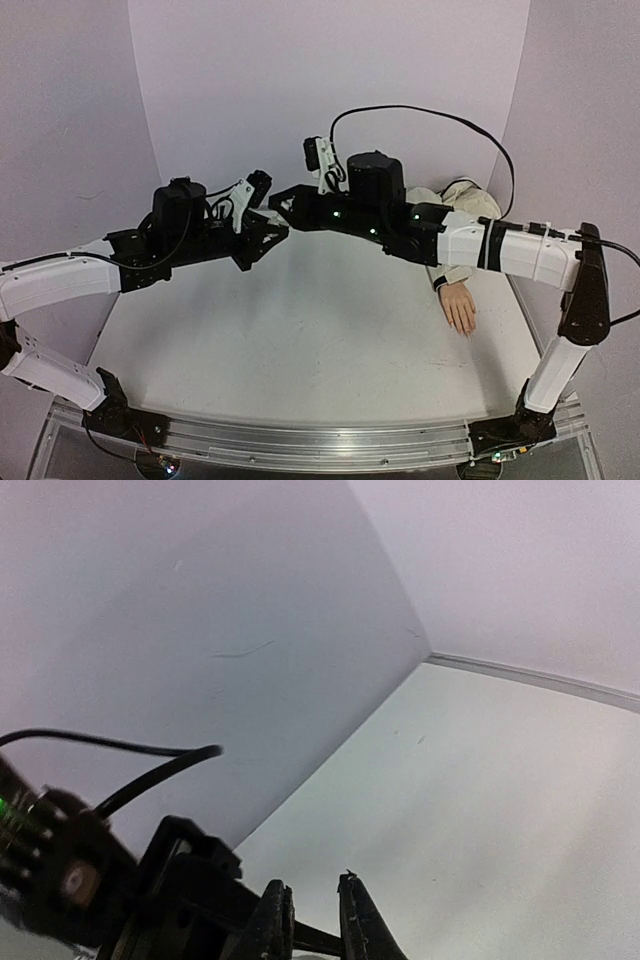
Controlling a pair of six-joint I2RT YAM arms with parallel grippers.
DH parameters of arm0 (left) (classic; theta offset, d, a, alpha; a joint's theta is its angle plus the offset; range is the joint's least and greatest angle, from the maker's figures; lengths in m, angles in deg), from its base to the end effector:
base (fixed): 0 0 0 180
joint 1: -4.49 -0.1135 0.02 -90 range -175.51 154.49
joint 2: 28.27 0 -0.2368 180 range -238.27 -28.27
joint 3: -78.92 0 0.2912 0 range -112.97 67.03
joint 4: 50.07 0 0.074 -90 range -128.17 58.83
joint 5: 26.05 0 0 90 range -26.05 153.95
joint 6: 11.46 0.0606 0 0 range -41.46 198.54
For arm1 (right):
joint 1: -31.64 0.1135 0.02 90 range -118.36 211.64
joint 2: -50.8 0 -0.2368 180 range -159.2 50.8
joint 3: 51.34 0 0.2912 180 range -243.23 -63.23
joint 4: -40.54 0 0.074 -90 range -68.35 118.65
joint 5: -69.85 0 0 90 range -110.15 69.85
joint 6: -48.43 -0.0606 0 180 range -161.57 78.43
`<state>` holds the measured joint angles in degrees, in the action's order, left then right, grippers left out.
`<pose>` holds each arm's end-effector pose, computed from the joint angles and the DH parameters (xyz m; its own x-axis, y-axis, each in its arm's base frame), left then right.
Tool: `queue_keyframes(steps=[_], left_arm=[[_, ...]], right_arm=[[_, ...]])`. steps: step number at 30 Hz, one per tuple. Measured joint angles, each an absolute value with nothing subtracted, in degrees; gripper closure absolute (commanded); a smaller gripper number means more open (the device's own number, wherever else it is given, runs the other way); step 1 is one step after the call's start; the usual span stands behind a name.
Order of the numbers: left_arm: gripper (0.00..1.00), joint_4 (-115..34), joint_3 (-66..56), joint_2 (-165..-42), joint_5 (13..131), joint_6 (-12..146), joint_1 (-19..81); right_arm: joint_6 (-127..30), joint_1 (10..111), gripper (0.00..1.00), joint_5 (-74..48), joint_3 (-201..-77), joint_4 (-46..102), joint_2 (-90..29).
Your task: Paint the nails
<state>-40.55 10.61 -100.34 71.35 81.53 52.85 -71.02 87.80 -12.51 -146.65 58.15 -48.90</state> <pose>0.2388 -0.2803 0.2889 -0.1094 0.2009 -0.9735 0.8312 0.5555 0.0212 0.2610 0.4038 0.3553 -0.3293 0.3839 -0.8627 -0.8422 0.2936 0.4522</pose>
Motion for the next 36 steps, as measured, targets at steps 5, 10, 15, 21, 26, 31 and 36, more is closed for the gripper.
queue_keyframes(steps=[5, 10, 15, 21, 26, 31, 36], left_arm=[[1.0, -40.6, 10.7, -100.3, 64.6, 83.3, 54.1], [1.0, -41.0, 11.3, -100.3, 63.9, 84.7, 54.6], [1.0, -42.0, 12.3, -100.3, 66.1, 84.6, 53.6], [1.0, -42.2, 12.8, -100.3, 85.2, 81.4, 50.4], [1.0, -42.2, 11.0, -101.4, 107.6, 76.9, 47.9], [1.0, -43.1, 7.4, -103.5, 121.7, 73.5, 48.1], [1.0, -43.7, 6.2, -103.9, 127.9, 71.5, 48.1]], right_arm=[[-73.0, 91.6, 1.0, -27.2, -152.6, 50.9, -51.2], [-73.4, 93.2, 0.6, -32.5, -154.4, 47.1, -51.7], [-69.3, 93.1, 0.16, -26.3, -153.1, 44.9, -50.6], [-63.1, 85.9, 0.07, -6.0, -144.5, 45.6, -40.5], [-60.8, 79.6, 0.2, 11.5, -140.3, 50.9, -35.5], [-61.2, 80.6, 0.31, 24.3, -138.2, 56.3, -35.9], [-62.5, 81.0, 0.45, 30.7, -137.9, 61.0, -38.1]])
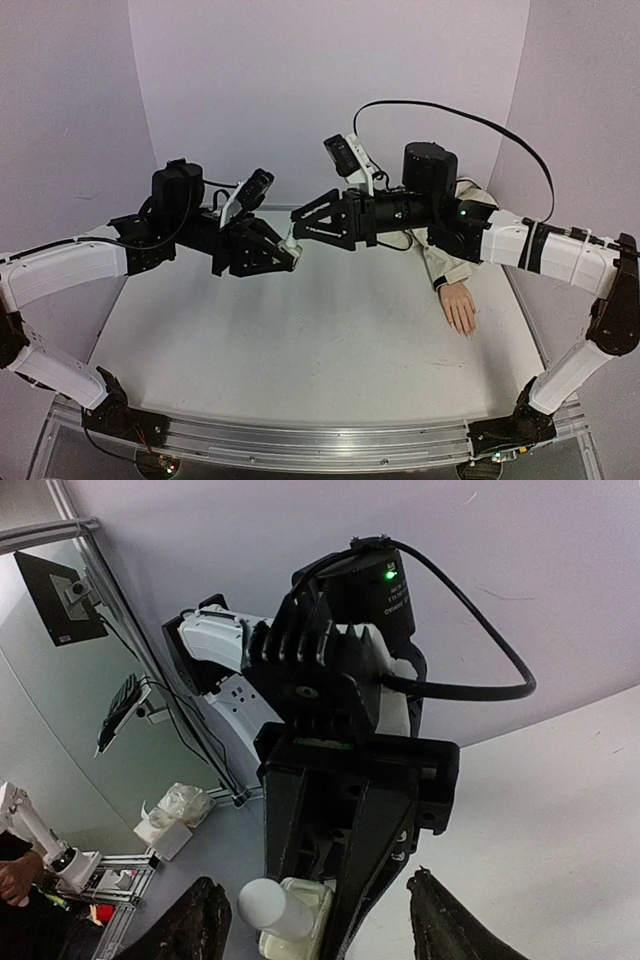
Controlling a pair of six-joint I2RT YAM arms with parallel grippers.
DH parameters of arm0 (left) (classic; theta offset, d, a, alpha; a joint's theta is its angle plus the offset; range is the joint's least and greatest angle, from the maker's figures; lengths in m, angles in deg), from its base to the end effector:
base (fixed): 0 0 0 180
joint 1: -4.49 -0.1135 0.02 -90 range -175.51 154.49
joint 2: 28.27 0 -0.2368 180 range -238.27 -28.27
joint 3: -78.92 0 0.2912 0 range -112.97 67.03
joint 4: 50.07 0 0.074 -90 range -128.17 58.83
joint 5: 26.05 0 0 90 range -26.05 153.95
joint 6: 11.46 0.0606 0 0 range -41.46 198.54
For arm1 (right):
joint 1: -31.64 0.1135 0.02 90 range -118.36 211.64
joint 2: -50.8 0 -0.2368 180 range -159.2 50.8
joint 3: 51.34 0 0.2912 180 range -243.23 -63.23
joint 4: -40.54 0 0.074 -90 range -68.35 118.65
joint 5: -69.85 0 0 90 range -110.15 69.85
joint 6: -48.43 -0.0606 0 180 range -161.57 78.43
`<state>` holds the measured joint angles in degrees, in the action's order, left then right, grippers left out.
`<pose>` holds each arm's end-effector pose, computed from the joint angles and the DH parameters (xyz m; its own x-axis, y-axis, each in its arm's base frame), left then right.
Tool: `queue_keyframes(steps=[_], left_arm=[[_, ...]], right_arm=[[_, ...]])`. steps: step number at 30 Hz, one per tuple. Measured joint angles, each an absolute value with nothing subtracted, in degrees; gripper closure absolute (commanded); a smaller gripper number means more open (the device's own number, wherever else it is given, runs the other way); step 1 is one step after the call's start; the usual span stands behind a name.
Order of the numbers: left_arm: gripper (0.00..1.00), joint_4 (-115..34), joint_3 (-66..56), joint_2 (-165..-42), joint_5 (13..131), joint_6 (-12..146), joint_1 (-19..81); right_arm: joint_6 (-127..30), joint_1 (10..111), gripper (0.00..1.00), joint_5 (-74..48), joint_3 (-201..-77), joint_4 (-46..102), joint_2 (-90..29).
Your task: Paint the nails
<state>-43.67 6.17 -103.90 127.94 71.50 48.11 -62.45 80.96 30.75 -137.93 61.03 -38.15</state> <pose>0.2168 -0.2818 0.3120 -0.2316 0.1465 -0.9617 0.9232 -0.2786 -0.2648 0.2337 0.3441 0.3732 -0.1523 0.1677 -0.9740 -0.9683 -0.2226 0.1131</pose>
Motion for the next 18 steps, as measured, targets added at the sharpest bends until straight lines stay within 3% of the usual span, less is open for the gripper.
queue_keyframes(steps=[9, 13, 16, 18], left_arm=[[1.0, -44.2, 5.9, -105.1, 130.5, 70.5, 48.2], [1.0, -44.2, 5.9, -105.5, 130.5, 70.4, 48.2], [1.0, -44.2, 5.9, -105.5, 130.5, 70.0, 48.2], [1.0, -44.0, 5.9, -105.5, 130.8, 68.6, 48.2]], right_arm=[[-64.3, 81.5, 0.63, 34.9, -137.9, 65.5, -40.6], [-64.8, 82.2, 0.79, 36.0, -138.3, 66.3, -41.9], [-65.1, 82.6, 1.0, 36.4, -138.7, 67.0, -42.3], [-64.2, 82.8, 1.0, 36.2, -138.9, 67.2, -42.3]])
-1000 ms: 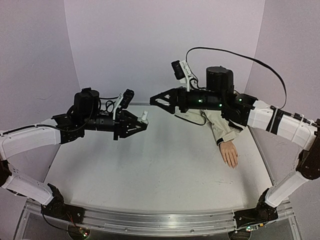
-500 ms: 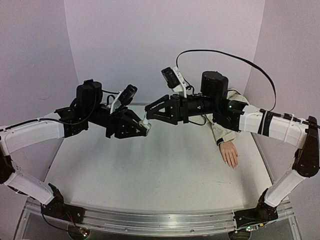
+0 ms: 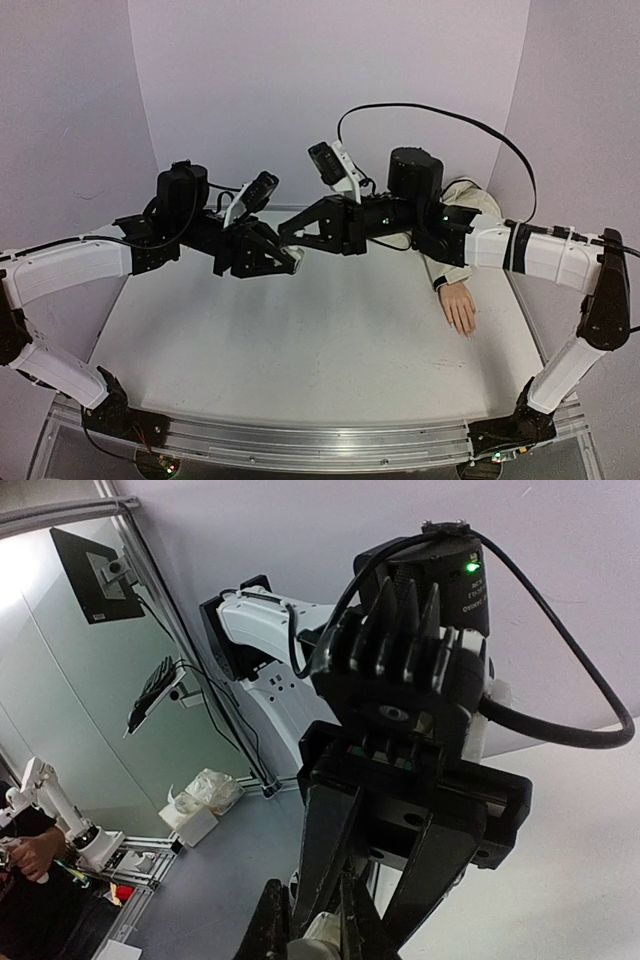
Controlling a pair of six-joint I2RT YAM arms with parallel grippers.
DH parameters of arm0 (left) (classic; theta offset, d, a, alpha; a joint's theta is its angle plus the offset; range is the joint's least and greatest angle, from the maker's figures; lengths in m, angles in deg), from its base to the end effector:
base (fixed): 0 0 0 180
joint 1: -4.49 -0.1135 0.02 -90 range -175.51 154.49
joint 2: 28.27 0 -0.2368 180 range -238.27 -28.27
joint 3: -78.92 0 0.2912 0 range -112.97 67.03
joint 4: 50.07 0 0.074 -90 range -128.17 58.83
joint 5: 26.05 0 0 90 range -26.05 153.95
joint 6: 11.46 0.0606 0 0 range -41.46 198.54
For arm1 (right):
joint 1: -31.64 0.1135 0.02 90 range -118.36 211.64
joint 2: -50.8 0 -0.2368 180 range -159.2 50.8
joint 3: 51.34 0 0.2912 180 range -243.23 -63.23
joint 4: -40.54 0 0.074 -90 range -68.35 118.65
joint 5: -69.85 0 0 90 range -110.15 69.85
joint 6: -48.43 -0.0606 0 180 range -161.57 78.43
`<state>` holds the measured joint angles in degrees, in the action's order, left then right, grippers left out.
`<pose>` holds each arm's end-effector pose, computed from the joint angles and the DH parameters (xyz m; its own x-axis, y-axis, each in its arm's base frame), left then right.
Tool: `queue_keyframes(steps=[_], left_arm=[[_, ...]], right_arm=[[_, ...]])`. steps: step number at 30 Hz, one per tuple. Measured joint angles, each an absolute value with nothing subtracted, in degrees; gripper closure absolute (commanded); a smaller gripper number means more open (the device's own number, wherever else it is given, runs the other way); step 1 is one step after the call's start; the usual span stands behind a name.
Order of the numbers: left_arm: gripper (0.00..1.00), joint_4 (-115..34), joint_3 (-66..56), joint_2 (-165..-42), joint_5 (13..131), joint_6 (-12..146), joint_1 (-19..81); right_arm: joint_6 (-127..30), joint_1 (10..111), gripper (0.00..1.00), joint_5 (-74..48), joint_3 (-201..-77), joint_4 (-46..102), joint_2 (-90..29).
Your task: Paint the nails
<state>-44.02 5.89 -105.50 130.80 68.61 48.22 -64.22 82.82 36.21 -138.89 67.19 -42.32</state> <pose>0.2175 -0.2852 0.3057 -0.2863 0.1800 -0.9411 0.8895 -0.3150 -0.3309 0.2259 0.3613 0.3604 -0.1457 0.1593 -0.9764 -0.9346 -0.3460 0.0830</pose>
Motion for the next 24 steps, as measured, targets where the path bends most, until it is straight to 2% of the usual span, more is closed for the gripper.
queue_keyframes(steps=[5, 9, 16, 20, 24], left_arm=[[1.0, -44.2, 6.1, -105.0, 126.4, 69.6, 48.2], [1.0, -44.1, 8.9, -101.3, 112.7, 71.9, 49.1], [1.0, -43.4, 11.3, -100.5, 74.6, 81.8, 55.0], [1.0, -43.6, 10.9, -102.9, 61.3, 85.7, 56.7], [1.0, -43.6, 10.8, -104.9, 54.5, 87.2, 57.0]], right_arm=[[-64.0, 82.6, 1.0, 35.2, -138.9, 67.3, -42.5], [-64.2, 82.2, 1.0, 29.3, -138.1, 67.5, -42.5], [-65.6, 83.4, 1.0, 6.2, -138.7, 61.9, -43.3], [-67.6, 87.3, 1.0, -13.2, -146.1, 52.9, -47.4], [-70.3, 90.7, 1.0, -27.7, -151.6, 47.6, -51.6]])
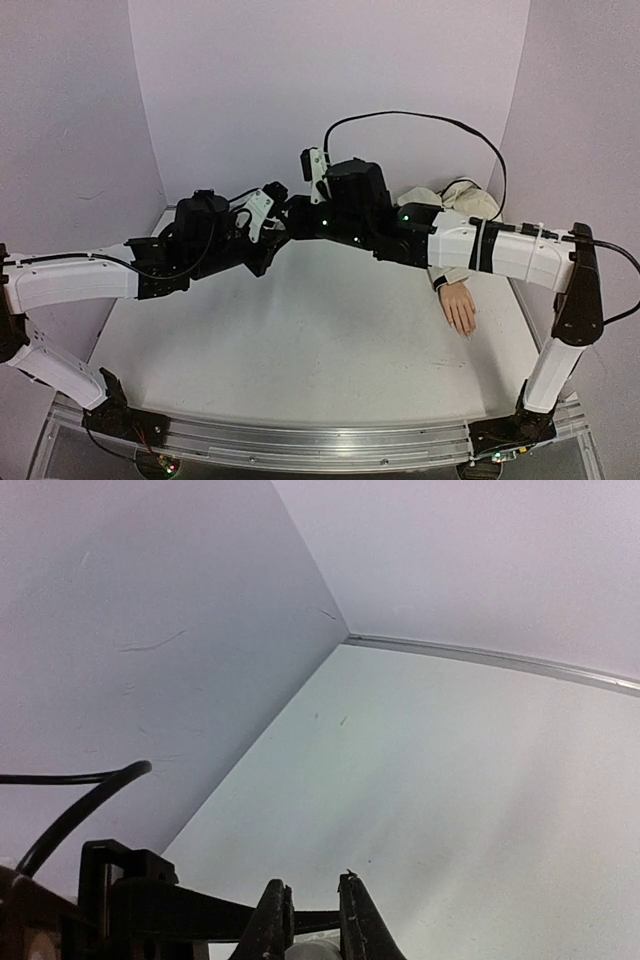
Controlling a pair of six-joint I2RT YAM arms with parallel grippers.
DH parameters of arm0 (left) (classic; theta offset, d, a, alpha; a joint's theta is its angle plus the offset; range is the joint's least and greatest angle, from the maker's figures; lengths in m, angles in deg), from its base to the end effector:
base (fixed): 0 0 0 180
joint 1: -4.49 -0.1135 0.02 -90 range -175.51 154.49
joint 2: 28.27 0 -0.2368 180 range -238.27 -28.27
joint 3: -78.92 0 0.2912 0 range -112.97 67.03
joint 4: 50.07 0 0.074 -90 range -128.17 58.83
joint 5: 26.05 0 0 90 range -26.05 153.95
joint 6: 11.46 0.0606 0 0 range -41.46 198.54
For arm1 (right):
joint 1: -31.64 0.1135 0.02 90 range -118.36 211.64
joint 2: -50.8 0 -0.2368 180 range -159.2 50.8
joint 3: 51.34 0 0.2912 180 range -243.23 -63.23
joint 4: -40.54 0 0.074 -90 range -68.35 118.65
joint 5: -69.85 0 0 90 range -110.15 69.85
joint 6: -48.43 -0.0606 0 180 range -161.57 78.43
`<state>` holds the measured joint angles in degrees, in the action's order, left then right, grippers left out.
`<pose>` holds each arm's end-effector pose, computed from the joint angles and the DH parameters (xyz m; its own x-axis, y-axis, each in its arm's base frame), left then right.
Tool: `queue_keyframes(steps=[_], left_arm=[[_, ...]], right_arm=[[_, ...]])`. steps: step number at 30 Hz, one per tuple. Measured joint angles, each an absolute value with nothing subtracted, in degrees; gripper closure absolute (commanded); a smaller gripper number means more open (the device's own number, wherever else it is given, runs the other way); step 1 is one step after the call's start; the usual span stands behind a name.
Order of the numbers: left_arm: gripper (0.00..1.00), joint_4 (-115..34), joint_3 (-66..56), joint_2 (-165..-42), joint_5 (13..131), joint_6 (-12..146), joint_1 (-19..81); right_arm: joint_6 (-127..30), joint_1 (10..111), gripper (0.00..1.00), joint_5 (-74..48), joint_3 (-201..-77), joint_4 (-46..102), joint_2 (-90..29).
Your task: Paint the nails
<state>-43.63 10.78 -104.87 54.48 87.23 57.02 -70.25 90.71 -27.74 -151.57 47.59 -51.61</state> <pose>0.2406 -0.2975 0.2666 -0.0510 0.3115 -0.9489 0.7019 0.6871 0.1878 0.2615 0.4209 0.3451 -0.3373 0.3626 -0.8688 -0.7076 0.5111 0.4880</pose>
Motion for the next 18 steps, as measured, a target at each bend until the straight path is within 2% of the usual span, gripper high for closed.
queue_keyframes(steps=[6, 7, 9, 10, 12, 14, 18], left_arm=[[1.0, -43.6, 10.8, -105.4, 54.5, 87.2, 57.4], [1.0, -43.6, 10.8, -105.4, 54.8, 87.1, 57.4], [1.0, -43.6, 11.0, -105.3, 55.8, 86.9, 57.1], [1.0, -43.7, 11.4, -105.0, 56.8, 86.7, 56.9], [1.0, -43.8, 11.7, -104.6, 58.6, 86.4, 56.5], [1.0, -43.9, 12.7, -103.8, 62.3, 85.7, 55.6], [1.0, -43.6, 13.5, -102.1, 76.6, 82.6, 51.9]], right_arm=[[-71.4, 92.0, 0.99, -32.7, -152.1, 45.8, -51.9], [-71.4, 92.0, 0.87, -32.6, -152.1, 45.7, -51.9], [-71.3, 91.5, 0.5, -31.2, -152.1, 45.6, -51.9], [-71.0, 90.8, 0.36, -28.9, -151.7, 45.8, -51.6], [-70.7, 88.7, 0.18, -21.3, -148.9, 47.4, -49.9], [-69.9, 86.3, 0.07, -12.4, -144.9, 48.5, -47.0], [-66.4, 81.1, 0.06, 1.4, -140.3, 49.6, -41.7]])
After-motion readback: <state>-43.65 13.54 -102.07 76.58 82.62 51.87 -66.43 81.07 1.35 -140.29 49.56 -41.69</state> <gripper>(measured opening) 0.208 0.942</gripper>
